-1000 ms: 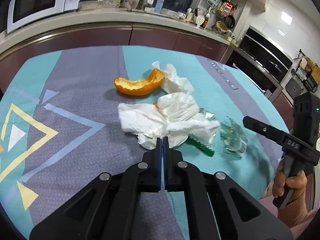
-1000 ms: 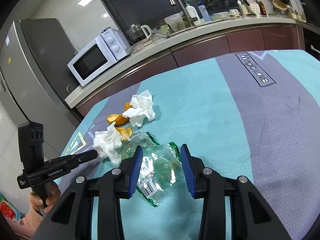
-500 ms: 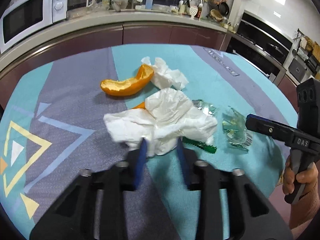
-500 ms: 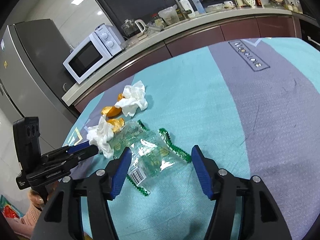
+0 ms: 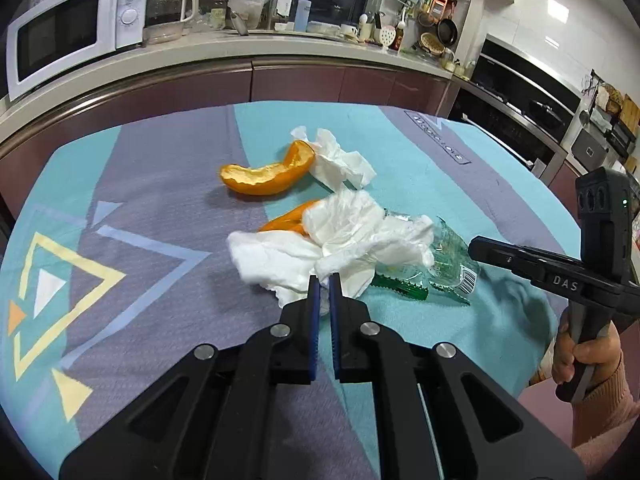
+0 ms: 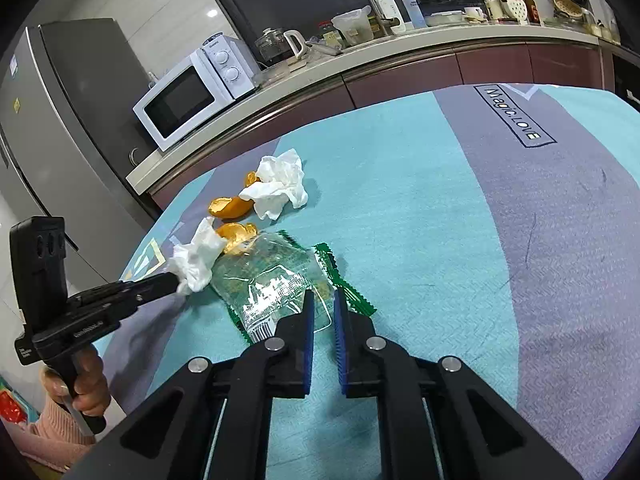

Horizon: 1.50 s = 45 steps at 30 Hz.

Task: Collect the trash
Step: 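Grasp a white tissue with the left tool while the right tool grasps a clear wrapper, then carry the tissue and clear wrapper over to the blue bin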

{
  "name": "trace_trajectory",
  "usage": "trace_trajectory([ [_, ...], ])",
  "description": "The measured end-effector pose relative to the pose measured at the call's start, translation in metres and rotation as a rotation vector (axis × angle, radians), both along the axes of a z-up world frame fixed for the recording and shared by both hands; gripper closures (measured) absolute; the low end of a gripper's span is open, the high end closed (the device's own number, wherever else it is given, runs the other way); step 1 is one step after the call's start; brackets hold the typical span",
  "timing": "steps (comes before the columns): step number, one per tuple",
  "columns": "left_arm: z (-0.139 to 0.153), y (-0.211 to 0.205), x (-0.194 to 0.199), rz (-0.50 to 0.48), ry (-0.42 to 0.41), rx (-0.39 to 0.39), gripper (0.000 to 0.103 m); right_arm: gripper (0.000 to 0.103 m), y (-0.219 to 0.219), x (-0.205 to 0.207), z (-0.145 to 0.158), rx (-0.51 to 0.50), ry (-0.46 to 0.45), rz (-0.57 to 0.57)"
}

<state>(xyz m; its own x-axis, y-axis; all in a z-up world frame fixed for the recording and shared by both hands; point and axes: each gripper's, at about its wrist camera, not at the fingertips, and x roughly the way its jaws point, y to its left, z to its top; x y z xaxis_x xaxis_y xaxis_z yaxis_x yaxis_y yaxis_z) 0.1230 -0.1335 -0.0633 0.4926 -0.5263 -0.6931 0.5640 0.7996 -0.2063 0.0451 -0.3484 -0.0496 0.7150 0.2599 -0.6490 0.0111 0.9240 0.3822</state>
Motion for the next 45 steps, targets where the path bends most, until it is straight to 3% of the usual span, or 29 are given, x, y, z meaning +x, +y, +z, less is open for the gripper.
trace_trajectory([
  [3, 0.006, 0.014, -0.008, 0.011, -0.010, -0.029, 0.098, 0.097, -0.003, -0.001, 0.003, 0.031, -0.010, -0.006],
  [5, 0.010, 0.025, -0.012, 0.020, -0.019, -0.040, 0.098, 0.089, -0.004, -0.001, 0.004, 0.039, -0.013, -0.002],
  [6, 0.011, 0.029, -0.014, 0.024, -0.020, -0.046, 0.098, 0.082, -0.001, -0.001, 0.005, 0.034, -0.009, 0.007],
  [7, 0.012, 0.034, -0.015, 0.032, -0.023, -0.052, 0.098, 0.062, 0.001, -0.001, 0.005, 0.024, -0.009, 0.009],
  [8, 0.013, 0.040, -0.017, 0.043, -0.031, -0.056, 0.098, 0.049, 0.004, -0.001, 0.006, 0.013, -0.019, 0.006],
  [14, 0.016, 0.057, -0.023, 0.074, -0.042, -0.053, 0.098, 0.042, 0.029, 0.009, 0.003, -0.092, 0.008, 0.051],
  [18, 0.018, 0.067, -0.026, 0.087, -0.042, -0.058, 0.098, 0.043, 0.046, 0.010, 0.001, -0.200, 0.014, 0.058],
  [20, 0.019, 0.070, -0.027, 0.093, -0.043, -0.060, 0.098, 0.062, 0.050, 0.010, 0.000, -0.226, 0.020, 0.067],
  [22, 0.020, 0.074, -0.028, 0.100, -0.041, -0.062, 0.098, 0.072, 0.052, 0.008, 0.000, -0.237, 0.022, 0.072],
  [26, 0.020, 0.079, -0.029, 0.112, -0.039, -0.069, 0.098, 0.078, 0.046, 0.005, 0.004, -0.192, 0.016, 0.062],
  [35, 0.025, 0.091, -0.035, 0.126, -0.054, -0.067, 0.098, 0.079, 0.052, -0.004, 0.026, -0.144, -0.046, 0.089],
  [45, 0.040, 0.113, -0.048, 0.160, -0.105, -0.075, 0.098, 0.079, 0.091, 0.002, 0.043, -0.119, -0.100, 0.214],
])
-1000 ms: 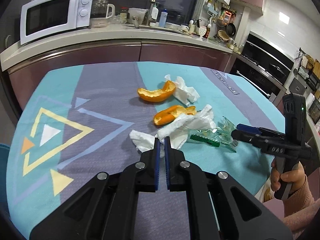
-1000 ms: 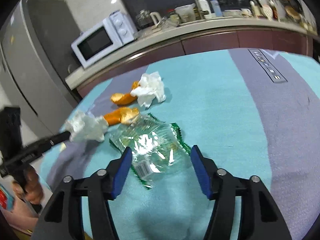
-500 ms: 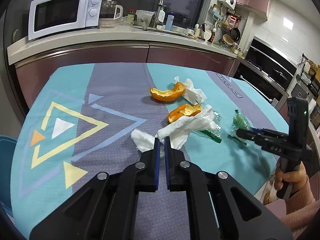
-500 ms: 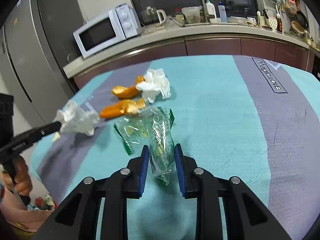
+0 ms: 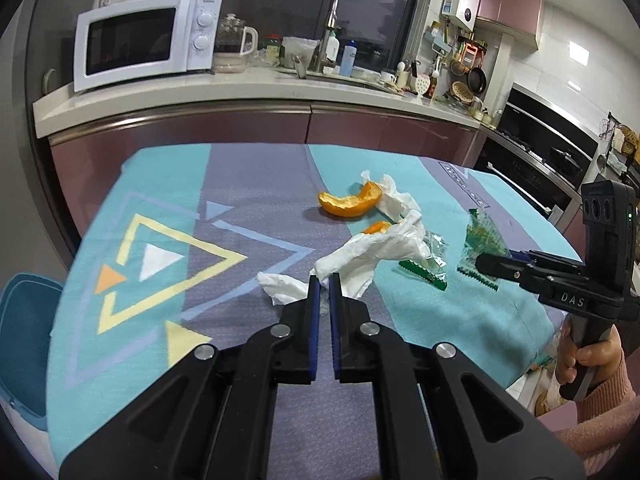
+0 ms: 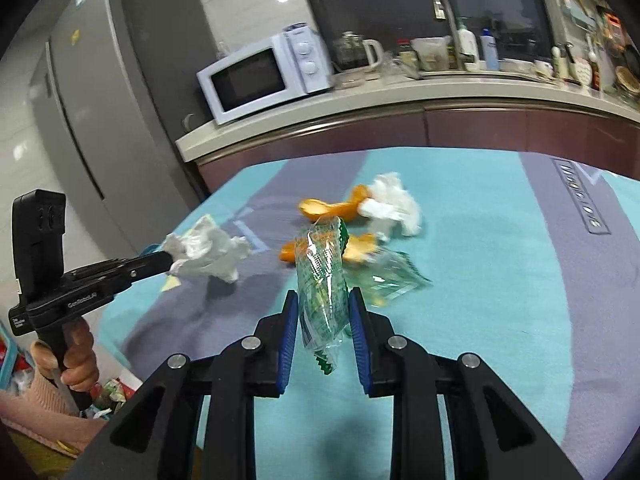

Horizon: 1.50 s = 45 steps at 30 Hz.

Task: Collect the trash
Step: 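Carry the tissue and clear wrapper over to the blue bin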

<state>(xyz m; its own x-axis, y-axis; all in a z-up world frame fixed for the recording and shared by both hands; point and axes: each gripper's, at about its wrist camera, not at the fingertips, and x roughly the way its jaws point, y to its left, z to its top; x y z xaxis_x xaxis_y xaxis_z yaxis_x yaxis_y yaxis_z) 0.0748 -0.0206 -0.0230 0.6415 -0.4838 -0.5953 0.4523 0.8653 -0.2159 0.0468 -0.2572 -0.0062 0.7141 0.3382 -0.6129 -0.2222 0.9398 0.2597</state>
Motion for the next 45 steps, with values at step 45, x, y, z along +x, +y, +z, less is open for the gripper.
trace_trajectory([
  [45, 0.043, 0.137, -0.045, 0.309, -0.098, 0.011, 0.098, 0.079, 0.152, 0.044, 0.013, 0.062, -0.009, 0.383],
])
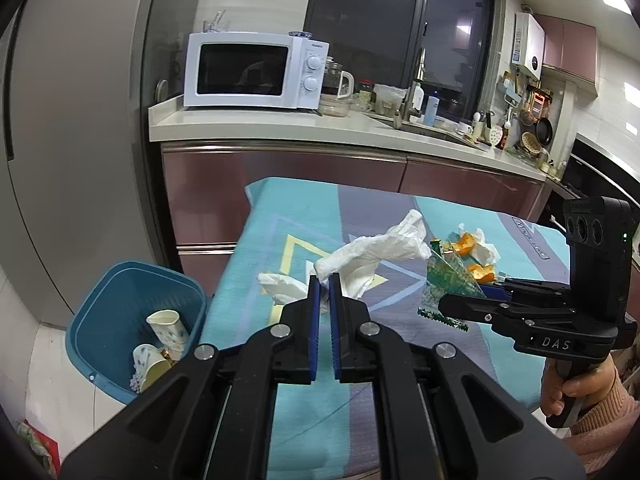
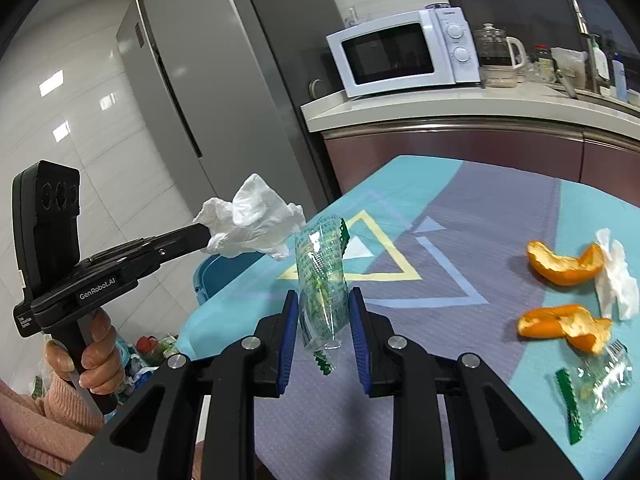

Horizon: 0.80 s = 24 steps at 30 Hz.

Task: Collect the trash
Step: 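Carry the tissue and clear wrapper over to the blue bin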

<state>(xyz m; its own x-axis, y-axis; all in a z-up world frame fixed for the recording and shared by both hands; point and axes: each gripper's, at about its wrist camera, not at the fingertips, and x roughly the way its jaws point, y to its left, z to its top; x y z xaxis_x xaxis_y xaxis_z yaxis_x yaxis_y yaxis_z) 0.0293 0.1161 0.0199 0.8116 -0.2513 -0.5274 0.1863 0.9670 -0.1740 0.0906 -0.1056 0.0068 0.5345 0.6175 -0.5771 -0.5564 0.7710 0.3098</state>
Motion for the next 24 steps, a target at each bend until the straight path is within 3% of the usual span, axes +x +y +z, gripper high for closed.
trace_trajectory([
  [24, 0.007, 0.056, -0.007, 0.138, -0.022, -0.001, 0.098, 0.079, 0.057, 0.015, 0.005, -0.021, -0.002, 0.120],
])
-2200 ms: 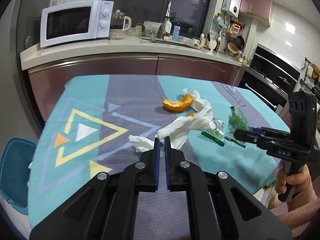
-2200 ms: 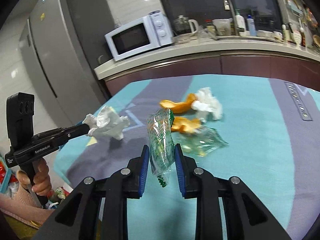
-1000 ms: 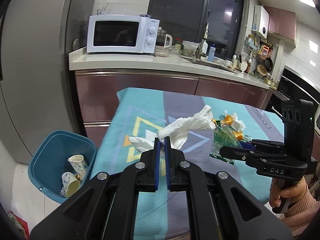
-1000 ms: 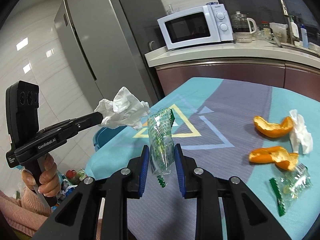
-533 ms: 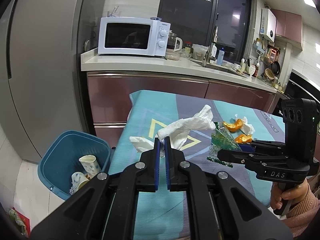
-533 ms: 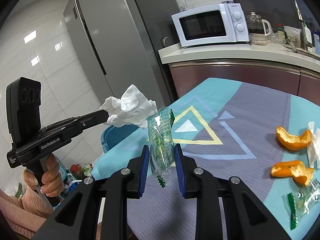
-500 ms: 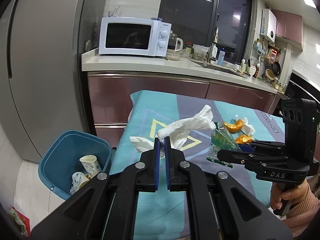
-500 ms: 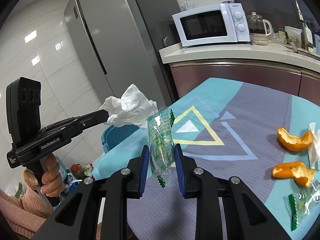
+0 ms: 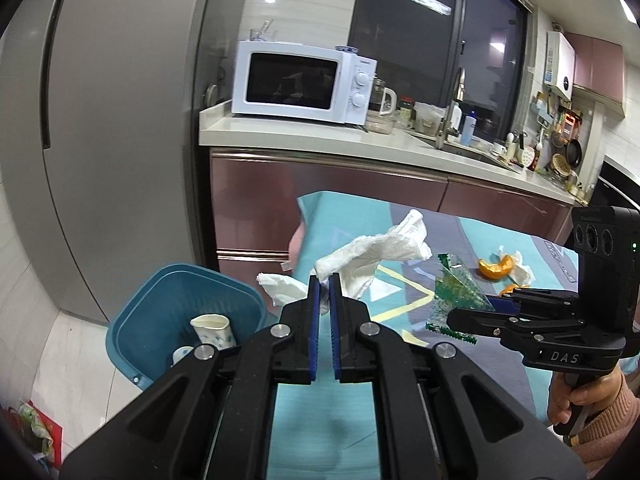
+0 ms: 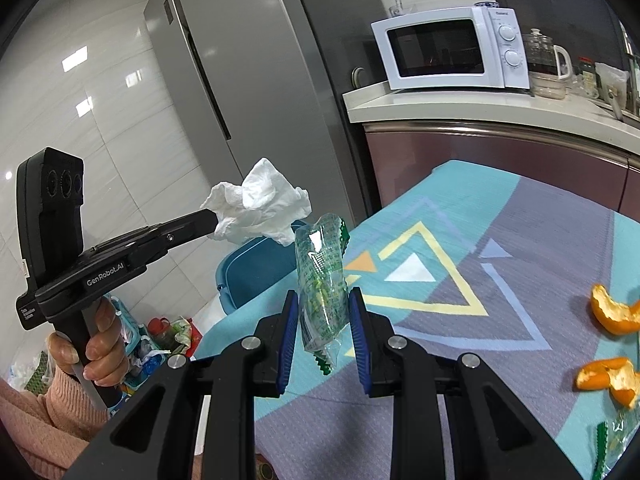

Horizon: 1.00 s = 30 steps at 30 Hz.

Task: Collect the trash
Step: 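Carry the tissue and clear wrapper over to the blue bin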

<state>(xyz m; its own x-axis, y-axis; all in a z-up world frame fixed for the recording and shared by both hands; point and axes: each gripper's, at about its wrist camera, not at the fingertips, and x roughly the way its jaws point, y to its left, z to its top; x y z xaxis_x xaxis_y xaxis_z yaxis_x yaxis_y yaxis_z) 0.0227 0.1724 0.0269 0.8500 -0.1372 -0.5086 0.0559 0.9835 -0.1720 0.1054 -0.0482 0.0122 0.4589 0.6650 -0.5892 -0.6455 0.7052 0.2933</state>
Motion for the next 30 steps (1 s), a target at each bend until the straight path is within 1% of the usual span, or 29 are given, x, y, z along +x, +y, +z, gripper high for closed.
trace_trajectory([
  [15, -0.006, 0.041, -0.003, 0.102, 0.009, -0.003, 0.098, 0.079, 0.037, 0.010, -0.001, -0.014, 0.009, 0.072],
  [23, -0.013, 0.054, -0.002, 0.134, 0.020, -0.007, 0.098, 0.079, 0.055, 0.018, 0.000, -0.018, 0.021, 0.102],
  [30, -0.017, 0.058, 0.000, 0.163, 0.031, 0.009, 0.098, 0.079, 0.069, 0.026, -0.003, -0.012, 0.043, 0.127],
])
